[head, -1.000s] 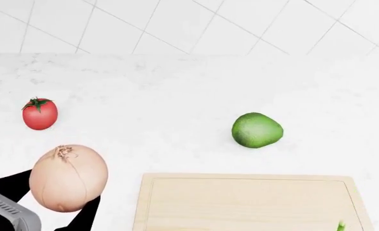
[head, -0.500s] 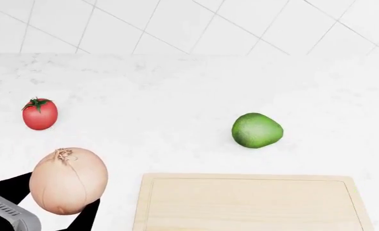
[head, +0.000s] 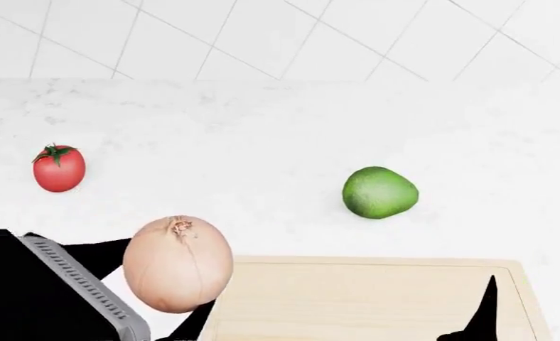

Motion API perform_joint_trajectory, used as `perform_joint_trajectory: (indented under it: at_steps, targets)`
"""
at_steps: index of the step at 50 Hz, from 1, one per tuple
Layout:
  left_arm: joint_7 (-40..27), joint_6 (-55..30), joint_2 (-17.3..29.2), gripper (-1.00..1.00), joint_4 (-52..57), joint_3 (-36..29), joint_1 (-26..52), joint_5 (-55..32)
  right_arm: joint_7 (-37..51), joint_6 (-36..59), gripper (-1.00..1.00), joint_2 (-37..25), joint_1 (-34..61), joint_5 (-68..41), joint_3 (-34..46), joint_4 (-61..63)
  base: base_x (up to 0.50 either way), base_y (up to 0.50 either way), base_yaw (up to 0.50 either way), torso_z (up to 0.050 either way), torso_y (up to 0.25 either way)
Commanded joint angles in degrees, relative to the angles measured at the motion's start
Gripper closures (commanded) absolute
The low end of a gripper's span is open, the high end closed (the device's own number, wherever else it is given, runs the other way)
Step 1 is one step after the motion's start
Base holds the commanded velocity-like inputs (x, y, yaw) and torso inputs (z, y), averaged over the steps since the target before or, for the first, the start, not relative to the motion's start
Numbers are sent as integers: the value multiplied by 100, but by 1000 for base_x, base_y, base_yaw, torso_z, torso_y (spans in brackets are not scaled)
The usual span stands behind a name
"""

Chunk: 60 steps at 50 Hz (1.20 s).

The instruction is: Place the avocado, onion, tomato and bell pepper on the cutting board.

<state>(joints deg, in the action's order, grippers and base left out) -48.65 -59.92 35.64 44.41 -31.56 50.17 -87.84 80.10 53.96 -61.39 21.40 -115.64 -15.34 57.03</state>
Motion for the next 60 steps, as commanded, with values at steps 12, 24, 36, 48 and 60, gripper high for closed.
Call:
perform_joint_trajectory:
  at_steps: [12,24,36,48,60]
  targets:
    - [2952,-512,-494,100,-336,-1904,843,2277,-58,96,-100,210,41,216,6,-8,0,0,0,0,0]
    - [3468,45,-522,100,-998,-2163,444,2816,32,0,-100,82,-202,-94,-296,109,0,0,0,0,0]
    - [3582,310,-544,100,-1307,-2321,93,3012,69,-10,-100,10,-294,-311,-472,141,0,0,0,0,1]
    - [3616,341,-610,-100,-1249,-2488,-87,2988,33,67,-100,49,-361,-344,-559,109,0,0,0,0,0]
    - [3544,332,-560,-100,-1174,-2427,-91,2880,109,53,-100,74,-323,-381,-483,111,0,0,0,0,0]
